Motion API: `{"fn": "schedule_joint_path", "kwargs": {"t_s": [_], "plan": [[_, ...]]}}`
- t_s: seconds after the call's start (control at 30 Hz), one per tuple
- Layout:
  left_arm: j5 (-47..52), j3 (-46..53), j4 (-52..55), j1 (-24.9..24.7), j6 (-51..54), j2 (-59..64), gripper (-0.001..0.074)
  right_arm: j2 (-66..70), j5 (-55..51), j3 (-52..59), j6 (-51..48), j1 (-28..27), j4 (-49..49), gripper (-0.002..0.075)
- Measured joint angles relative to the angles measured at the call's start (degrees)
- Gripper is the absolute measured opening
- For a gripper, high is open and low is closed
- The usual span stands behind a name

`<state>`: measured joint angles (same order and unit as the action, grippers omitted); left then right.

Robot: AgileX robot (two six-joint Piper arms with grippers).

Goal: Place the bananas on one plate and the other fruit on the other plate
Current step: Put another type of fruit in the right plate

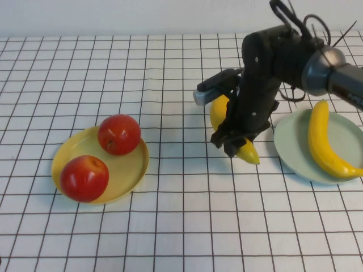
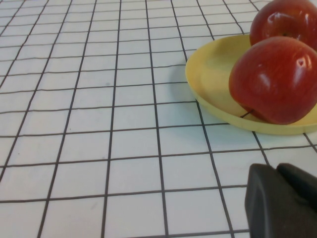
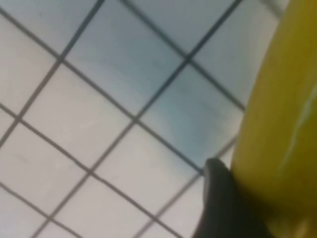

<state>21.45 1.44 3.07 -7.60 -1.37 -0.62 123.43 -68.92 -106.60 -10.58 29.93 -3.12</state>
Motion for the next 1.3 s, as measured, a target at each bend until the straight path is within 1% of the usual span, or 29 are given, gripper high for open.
{"fn": "schedule_joint_path", "kwargs": {"t_s": [0.1,0.17,0.27,0.37,0.43,0.5,0.7,1.03,1.1,1.2,1.3], "plan": [[0.0,0.0,0.0,0.0,0.0,0.0,-0.0004,-3.49,-0.56,0.32,0.69,-1.0,1.59,0.0313],[0.0,0.0,0.0,0.0,0.0,0.0,-0.0004,-5.91,-0.56,2.89,0.93,-2.65,1.37,0.0313],[0.0,0.0,0.0,0.0,0.0,0.0,-0.0004,-9.31,-0.43,9.87,1.18,-6.43,1.0,0.0313],[0.0,0.0,0.0,0.0,0.0,0.0,-0.0004,-11.95,2.09,18.4,2.3,-10.36,1.0,0.0313],[0.0,0.0,0.0,0.0,0.0,0.0,-0.0004,-13.23,4.8,22.97,2.85,-11.75,0.89,0.0313],[0.0,0.0,0.0,0.0,0.0,0.0,-0.0004,-14.06,6.73,25.33,3.0,-12.35,0.89,0.0313],[0.0,0.0,0.0,0.0,0.0,0.0,-0.0004,-14.43,11.49,26.2,3.09,-12.34,0.89,0.0313],[0.0,0.0,0.0,0.0,0.0,0.0,-0.0004,-14.43,12.26,26.2,3.09,-12.61,0.75,0.0313],[0.0,0.0,0.0,0.0,0.0,0.0,-0.0004,-14.43,12.39,26.2,3.09,-12.61,0.65,0.0333],[0.0,0.0,0.0,0.0,0.0,0.0,-0.0004,-14.43,13.0,26.2,3.09,-12.61,0.65,0.0386],[0.0,0.0,0.0,0.0,0.0,0.0,-0.0004,-14.54,13.25,26.2,3.99,-12.61,0.65,0.0399]]}}
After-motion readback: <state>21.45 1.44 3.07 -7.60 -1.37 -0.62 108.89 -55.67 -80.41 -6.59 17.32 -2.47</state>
